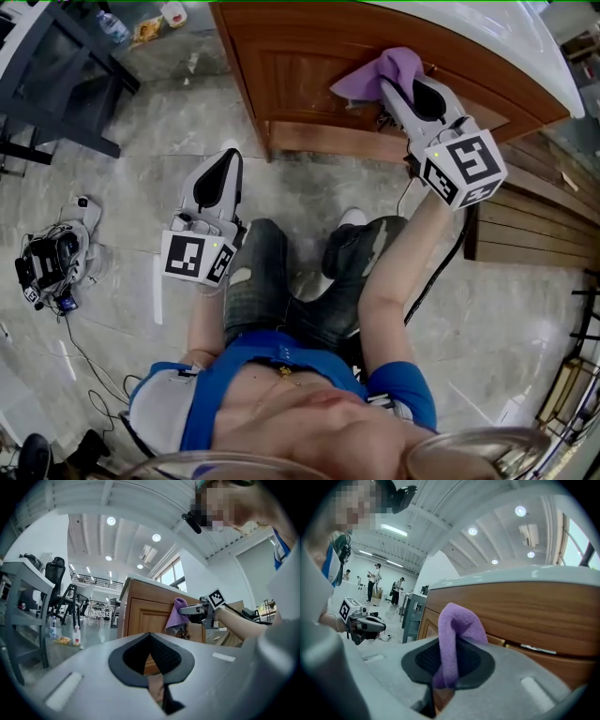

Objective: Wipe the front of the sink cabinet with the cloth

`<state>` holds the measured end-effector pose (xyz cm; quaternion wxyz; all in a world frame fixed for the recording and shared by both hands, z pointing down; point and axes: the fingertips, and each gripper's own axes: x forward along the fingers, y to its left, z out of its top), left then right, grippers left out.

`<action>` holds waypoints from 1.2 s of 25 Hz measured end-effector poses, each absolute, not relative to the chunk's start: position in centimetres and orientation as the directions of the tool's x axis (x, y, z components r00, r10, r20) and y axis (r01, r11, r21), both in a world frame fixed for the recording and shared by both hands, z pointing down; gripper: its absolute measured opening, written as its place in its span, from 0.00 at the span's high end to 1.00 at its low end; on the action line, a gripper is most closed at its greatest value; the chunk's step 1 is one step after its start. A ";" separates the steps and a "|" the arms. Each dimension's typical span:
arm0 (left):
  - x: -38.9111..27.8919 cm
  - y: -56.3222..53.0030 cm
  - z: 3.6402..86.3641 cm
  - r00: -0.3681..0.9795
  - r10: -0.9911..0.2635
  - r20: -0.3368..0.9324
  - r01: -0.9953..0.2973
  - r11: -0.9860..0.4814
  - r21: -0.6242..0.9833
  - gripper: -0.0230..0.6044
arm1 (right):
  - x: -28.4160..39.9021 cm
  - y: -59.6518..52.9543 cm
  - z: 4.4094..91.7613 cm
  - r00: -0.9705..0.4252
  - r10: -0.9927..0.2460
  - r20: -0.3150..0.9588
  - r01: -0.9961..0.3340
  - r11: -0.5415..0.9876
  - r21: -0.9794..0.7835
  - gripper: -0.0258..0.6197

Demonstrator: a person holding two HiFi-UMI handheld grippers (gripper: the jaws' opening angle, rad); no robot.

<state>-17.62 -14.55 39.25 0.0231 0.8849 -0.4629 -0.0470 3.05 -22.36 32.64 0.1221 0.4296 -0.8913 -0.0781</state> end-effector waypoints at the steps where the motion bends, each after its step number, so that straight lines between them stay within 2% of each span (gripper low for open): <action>1: -17.7 -14.6 39.3 0.566 -0.822 -0.061 -0.818 -0.569 0.084 0.97 | 2.6 -22.5 32.6 -0.609 -0.779 0.149 -0.741 0.626 0.244 0.87; 30: -20.3 -14.3 39.1 0.505 -0.862 -0.036 -0.860 -0.506 0.069 0.97 | -14.7 -24.2 32.0 -0.845 -0.531 0.063 -0.501 0.828 0.252 0.87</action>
